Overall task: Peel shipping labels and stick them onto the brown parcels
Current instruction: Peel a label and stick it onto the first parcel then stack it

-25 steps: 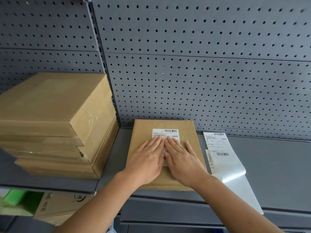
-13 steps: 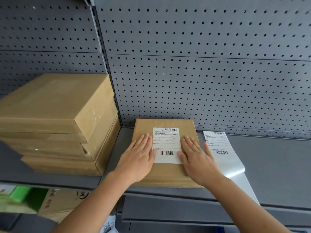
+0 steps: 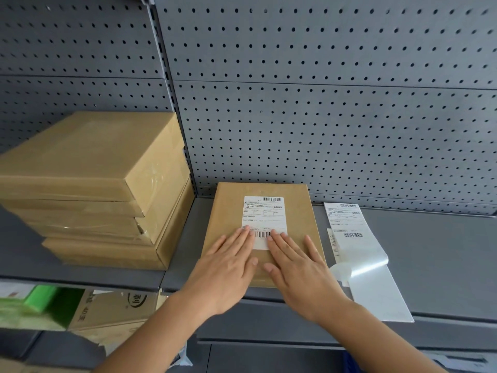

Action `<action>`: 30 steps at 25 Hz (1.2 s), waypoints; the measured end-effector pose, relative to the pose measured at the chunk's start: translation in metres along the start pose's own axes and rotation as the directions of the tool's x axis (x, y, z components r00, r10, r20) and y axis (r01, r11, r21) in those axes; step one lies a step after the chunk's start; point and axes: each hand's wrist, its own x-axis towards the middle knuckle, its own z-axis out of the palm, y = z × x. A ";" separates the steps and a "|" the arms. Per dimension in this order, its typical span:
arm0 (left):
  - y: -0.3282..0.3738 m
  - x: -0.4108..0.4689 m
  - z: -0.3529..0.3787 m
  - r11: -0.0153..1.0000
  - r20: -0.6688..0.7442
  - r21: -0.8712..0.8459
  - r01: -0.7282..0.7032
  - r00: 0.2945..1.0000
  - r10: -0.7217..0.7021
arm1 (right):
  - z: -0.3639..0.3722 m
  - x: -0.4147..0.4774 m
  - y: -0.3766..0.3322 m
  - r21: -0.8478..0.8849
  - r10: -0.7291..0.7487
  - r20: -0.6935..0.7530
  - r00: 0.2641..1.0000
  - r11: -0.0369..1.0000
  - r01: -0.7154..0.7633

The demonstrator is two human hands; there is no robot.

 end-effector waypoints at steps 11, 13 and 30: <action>-0.034 -0.012 0.002 0.796 -0.006 -0.501 0.340 0.918 -0.396 | -0.019 -0.022 0.048 0.411 0.385 0.031 0.922 0.836 -0.363; -0.036 -0.006 0.001 0.489 0.102 -0.784 0.381 0.857 -0.505 | -0.025 -0.016 0.047 0.684 0.463 0.198 0.864 0.566 -0.460; 0.109 0.051 -0.029 0.205 0.086 -0.968 0.147 0.956 -0.279 | -0.089 -0.083 0.165 0.878 0.744 0.137 0.654 0.215 -0.428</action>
